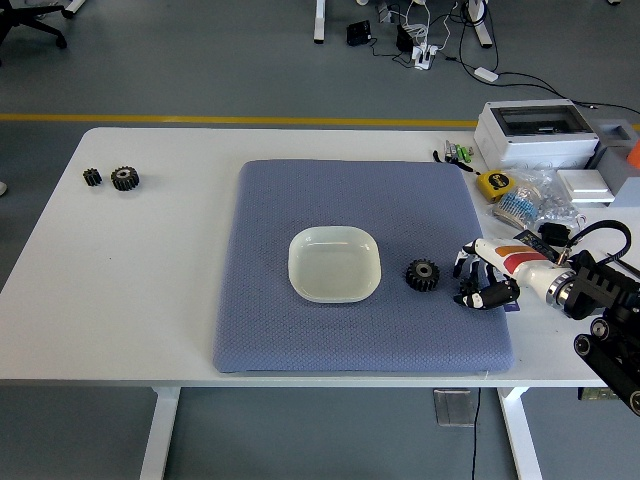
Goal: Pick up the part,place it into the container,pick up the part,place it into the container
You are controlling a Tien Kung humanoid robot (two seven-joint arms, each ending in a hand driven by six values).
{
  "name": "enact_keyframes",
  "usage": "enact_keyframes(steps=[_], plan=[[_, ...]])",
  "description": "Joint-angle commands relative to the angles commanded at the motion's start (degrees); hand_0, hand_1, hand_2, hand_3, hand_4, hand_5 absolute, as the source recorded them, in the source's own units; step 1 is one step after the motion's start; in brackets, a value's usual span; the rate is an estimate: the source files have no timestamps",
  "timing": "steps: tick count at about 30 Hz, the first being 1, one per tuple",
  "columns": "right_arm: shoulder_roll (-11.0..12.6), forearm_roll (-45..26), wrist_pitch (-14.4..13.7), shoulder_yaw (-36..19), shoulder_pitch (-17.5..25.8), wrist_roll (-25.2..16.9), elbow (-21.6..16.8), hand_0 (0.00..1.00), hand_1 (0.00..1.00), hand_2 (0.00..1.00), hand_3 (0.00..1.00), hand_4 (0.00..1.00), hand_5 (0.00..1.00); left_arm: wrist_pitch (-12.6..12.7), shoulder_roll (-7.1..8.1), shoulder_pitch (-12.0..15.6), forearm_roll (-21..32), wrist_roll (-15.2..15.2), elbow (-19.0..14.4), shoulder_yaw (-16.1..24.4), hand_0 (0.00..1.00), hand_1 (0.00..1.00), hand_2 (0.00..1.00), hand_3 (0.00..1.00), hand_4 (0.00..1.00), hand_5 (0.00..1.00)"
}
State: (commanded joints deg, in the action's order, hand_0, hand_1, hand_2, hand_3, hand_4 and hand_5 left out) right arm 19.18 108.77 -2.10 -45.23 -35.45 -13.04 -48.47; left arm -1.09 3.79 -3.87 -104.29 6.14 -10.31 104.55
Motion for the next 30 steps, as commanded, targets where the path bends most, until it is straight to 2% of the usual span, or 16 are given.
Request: enact_keyframes(steps=[8,9,20,24,28,30], plan=[[0.1,-0.3,-0.1,-0.5,0.1,-0.1,-1.0,0.069,0.152,0.293,0.464,0.835,0.120,0.0,-0.01,0.3,-0.2,0.1,0.0,0.1,0.712,0.671,0.668,0.566,0.613,0.546],[0.2,-0.3,-0.1,-0.7,0.1,-0.1,-1.4,0.072,0.154,0.294,0.466,0.826,0.096,0.0,0.00,0.3,-0.2,0.1,0.0,0.0,0.711,0.670,0.666,0.565,0.613,0.546],[-0.2,0.5,-0.3,-1.6,-2.0,0.3,-7.0,0.074,0.155,0.292,0.467,0.824,0.090,0.0,0.28,0.3,-0.4,0.0,0.0,0.0,0.711,0.670,0.666,0.565,0.613,0.546],[-1.9,0.2,-0.8,0.4,-4.6,0.4,-7.7,0.081,0.154,0.291,0.469,0.823,0.089,0.0,0.38,0.1,-0.4,0.0,0.0,-0.1,0.712,0.670,0.667,0.565,0.613,0.546],[-4.6,0.1,-1.4,3.3,-7.2,0.7,-7.4,0.089,0.156,0.291,0.469,0.824,0.089,0.0,0.27,0.1,-0.1,0.0,0.0,-0.2,0.712,0.670,0.667,0.566,0.613,0.546],[-6.7,-0.2,-1.5,5.8,-9.1,0.8,-6.5,0.089,0.156,0.291,0.469,0.824,0.089,-0.1,0.25,-0.1,0.1,0.0,0.0,-0.5,0.712,0.670,0.667,0.566,0.613,0.546]])
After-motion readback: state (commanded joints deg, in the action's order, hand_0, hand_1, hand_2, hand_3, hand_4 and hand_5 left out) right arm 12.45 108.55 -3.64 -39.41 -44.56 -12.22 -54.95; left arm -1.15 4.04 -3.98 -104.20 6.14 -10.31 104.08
